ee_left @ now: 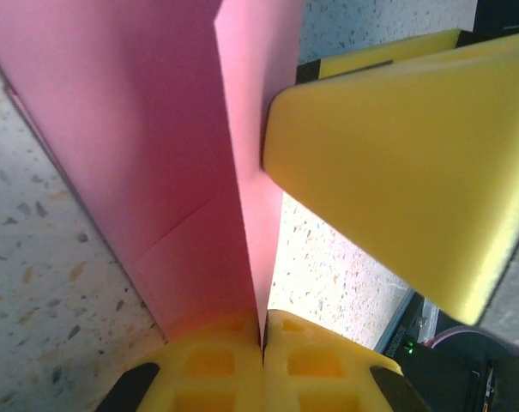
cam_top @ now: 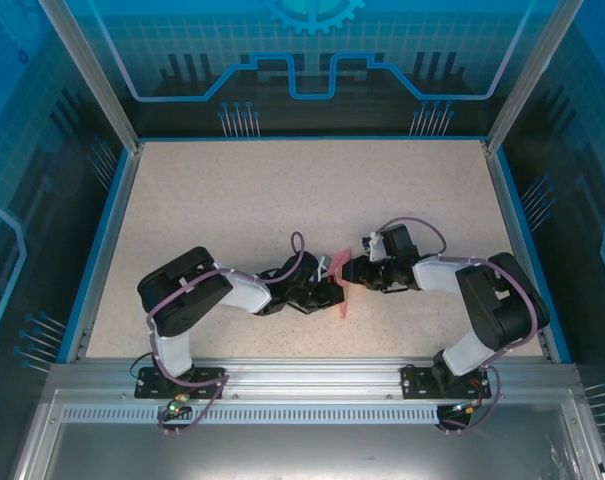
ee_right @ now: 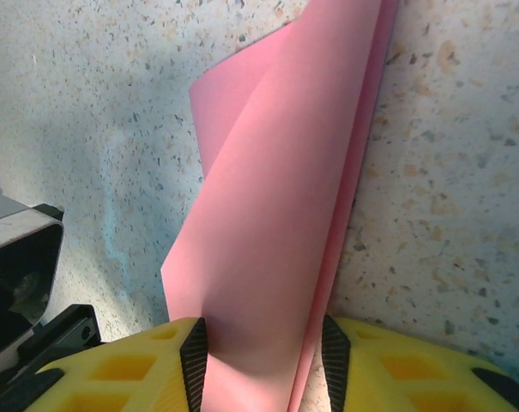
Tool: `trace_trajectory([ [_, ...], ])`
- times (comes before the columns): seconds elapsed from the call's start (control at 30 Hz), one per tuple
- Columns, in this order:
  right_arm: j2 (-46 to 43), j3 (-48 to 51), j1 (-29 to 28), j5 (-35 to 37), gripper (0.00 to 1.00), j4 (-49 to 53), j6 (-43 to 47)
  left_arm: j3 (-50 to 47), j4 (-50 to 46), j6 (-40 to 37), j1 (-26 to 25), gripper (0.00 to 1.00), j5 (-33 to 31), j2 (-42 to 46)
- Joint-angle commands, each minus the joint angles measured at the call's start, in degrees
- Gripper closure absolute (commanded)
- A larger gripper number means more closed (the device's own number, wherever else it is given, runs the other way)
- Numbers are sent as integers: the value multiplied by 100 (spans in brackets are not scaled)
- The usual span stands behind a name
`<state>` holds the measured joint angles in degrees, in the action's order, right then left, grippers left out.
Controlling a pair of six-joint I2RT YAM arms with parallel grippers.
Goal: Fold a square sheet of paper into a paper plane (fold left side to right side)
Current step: Fold the wing for the fifth time at the center of the table.
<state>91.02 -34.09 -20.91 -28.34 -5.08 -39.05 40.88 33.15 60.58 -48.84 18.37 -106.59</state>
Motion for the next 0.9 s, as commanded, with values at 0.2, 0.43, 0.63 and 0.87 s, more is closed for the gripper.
trace_trajectory([
  [0.2, 459, -177, -150, 412, 61, 549, 38, -111, 267, 112, 50, 93, 158, -152],
  [0.43, 534, -222, -168, 504, 62, 698, 125, -105, 212, 43, 50, 85, 165, -43],
  [0.63, 599, -265, -168, 509, 62, 737, 160, -157, -4, -97, 118, 71, 167, 251],
  [0.87, 609, -300, -168, 461, 62, 753, 189, -477, -315, -186, 502, 56, 244, 903],
])
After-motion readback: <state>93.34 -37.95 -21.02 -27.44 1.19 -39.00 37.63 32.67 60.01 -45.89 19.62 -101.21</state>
